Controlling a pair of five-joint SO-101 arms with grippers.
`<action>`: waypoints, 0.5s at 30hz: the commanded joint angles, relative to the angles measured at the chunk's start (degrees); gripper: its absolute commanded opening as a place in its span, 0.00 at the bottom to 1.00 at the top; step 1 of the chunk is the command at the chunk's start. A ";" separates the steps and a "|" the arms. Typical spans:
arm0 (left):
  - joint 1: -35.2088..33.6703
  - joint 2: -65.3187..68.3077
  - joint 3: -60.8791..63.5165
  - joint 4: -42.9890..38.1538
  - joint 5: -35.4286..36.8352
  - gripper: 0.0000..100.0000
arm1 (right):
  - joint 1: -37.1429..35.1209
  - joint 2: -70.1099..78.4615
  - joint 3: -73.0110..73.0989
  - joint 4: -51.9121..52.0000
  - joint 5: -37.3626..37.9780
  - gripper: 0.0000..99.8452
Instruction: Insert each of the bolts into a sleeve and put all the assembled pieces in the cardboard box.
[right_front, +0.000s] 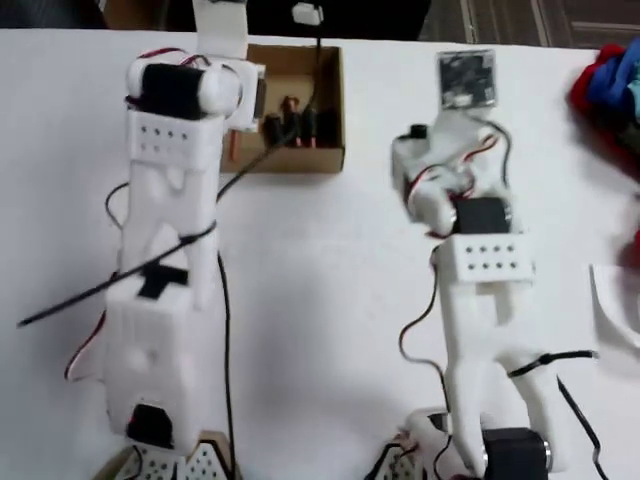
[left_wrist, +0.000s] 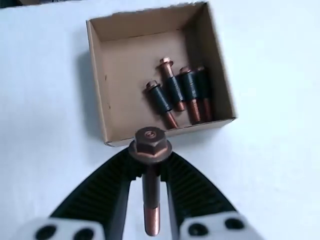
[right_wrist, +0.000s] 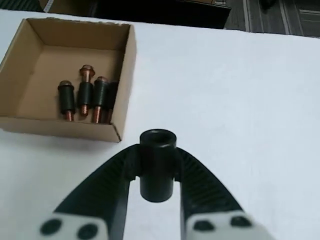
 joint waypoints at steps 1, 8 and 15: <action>1.58 -15.65 12.88 0.79 1.76 0.03 | -2.86 -4.00 4.04 -3.56 1.32 0.02; -0.79 -42.81 40.31 -13.63 2.55 0.03 | -4.53 -5.05 15.91 -13.76 1.23 0.02; -0.88 -52.13 83.21 -50.55 2.37 0.03 | -6.55 -4.79 18.11 -32.31 1.23 0.02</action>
